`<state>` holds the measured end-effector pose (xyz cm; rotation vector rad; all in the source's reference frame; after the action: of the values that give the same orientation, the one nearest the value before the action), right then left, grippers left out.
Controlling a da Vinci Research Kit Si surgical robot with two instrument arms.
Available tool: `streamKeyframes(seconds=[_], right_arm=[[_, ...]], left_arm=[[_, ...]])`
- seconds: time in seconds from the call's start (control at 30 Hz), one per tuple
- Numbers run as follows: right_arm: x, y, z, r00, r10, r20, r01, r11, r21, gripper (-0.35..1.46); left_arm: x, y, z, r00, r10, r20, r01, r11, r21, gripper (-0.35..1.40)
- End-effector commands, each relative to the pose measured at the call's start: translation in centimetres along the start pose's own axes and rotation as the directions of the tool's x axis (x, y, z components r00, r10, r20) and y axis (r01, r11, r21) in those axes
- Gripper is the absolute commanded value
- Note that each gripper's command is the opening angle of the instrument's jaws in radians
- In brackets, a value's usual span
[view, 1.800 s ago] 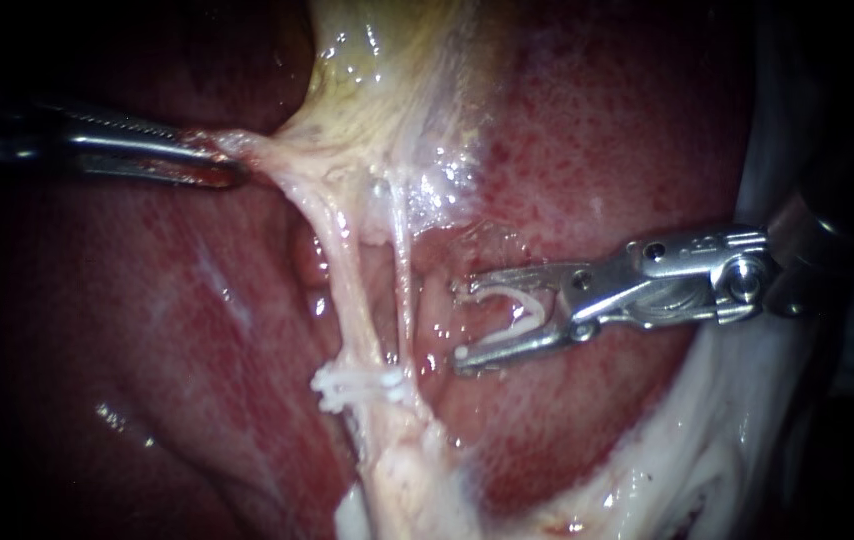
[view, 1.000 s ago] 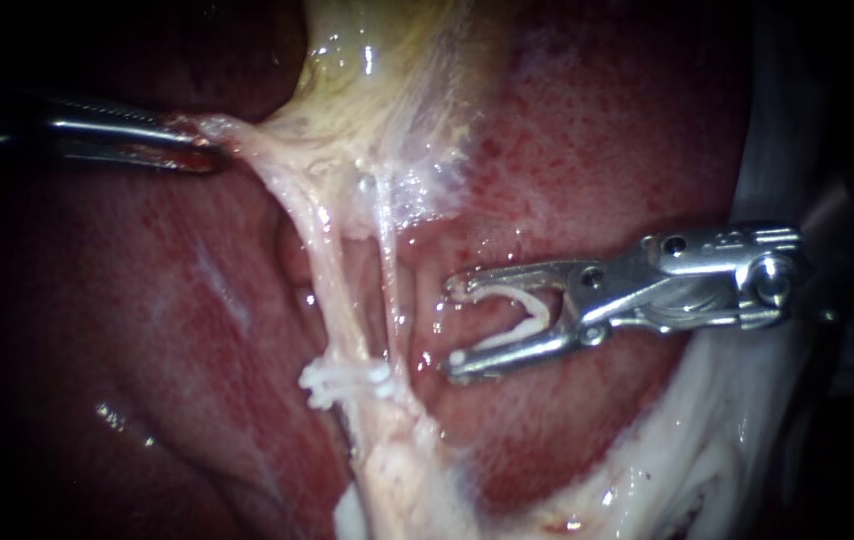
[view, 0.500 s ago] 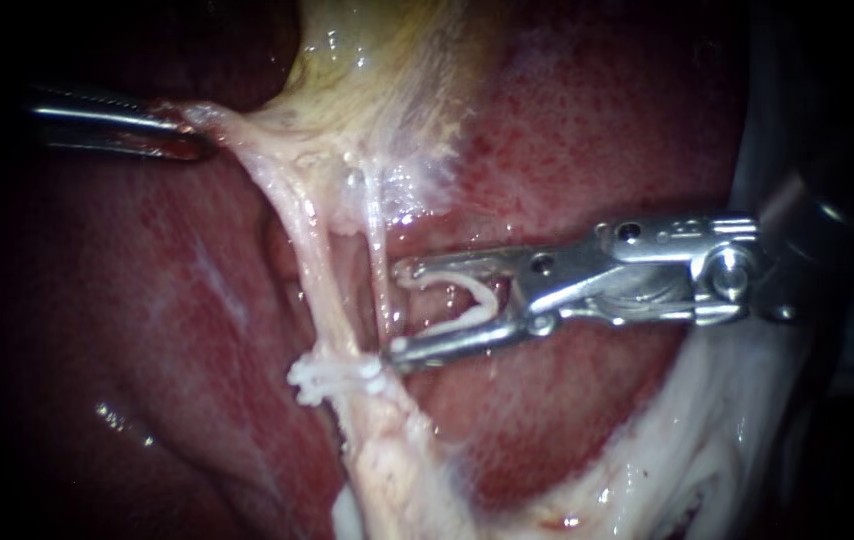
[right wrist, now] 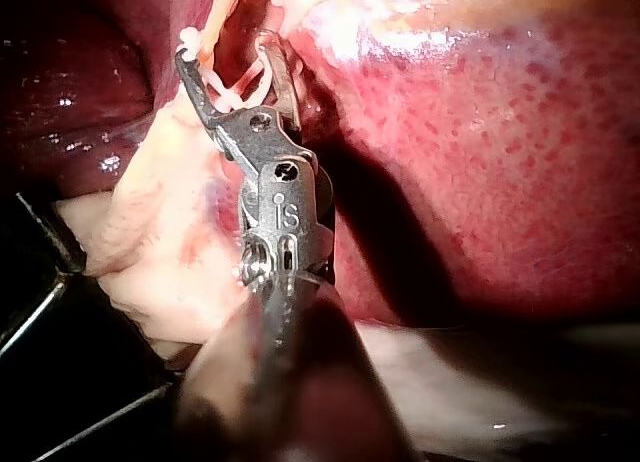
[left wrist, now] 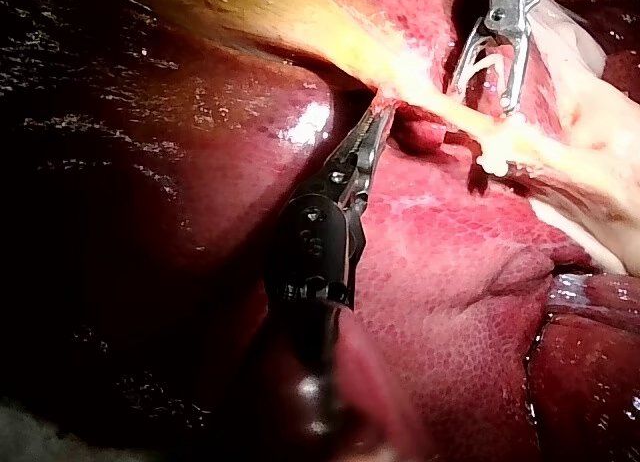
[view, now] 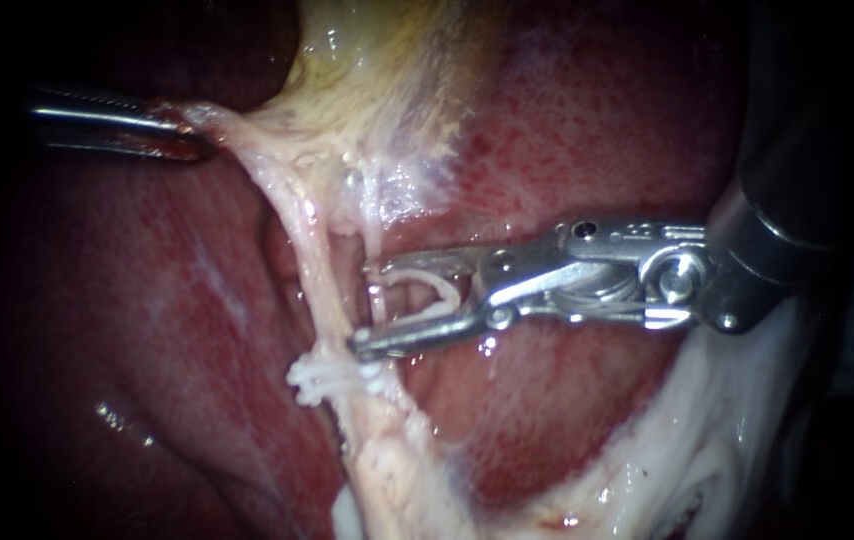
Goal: Clipping third clip left tube
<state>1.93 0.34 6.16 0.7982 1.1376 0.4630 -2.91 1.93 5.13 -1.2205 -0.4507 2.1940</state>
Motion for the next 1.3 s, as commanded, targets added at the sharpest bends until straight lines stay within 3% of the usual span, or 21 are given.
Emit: streamKeyframes(seconds=[0.03, 0.87, 1.3], right_arm=[[-0.02, 0.00, 0.01, 1.000, 0.001, 0.002, -0.001, 1.000, 0.004, 0.50], [-0.03, 0.13, 0.09, 1.000, 0.004, -0.003, -0.004, 1.000, 0.006, 0.50], [0.07, 0.12, 0.28, 1.000, 0.003, -0.015, -0.002, 0.998, 0.056, 0.50]], left_arm=[[0.00, 0.00, 0.00, 1.0000, 0.000, 0.000, 0.000, 1.000, 0.000, -0.35], [0.00, 0.00, 0.01, 1.0000, 0.000, 0.000, 0.000, 1.000, 0.001, -0.35], [-0.01, 0.00, 0.01, 1.0000, 0.000, 0.000, 0.000, 1.000, 0.001, -0.35]])
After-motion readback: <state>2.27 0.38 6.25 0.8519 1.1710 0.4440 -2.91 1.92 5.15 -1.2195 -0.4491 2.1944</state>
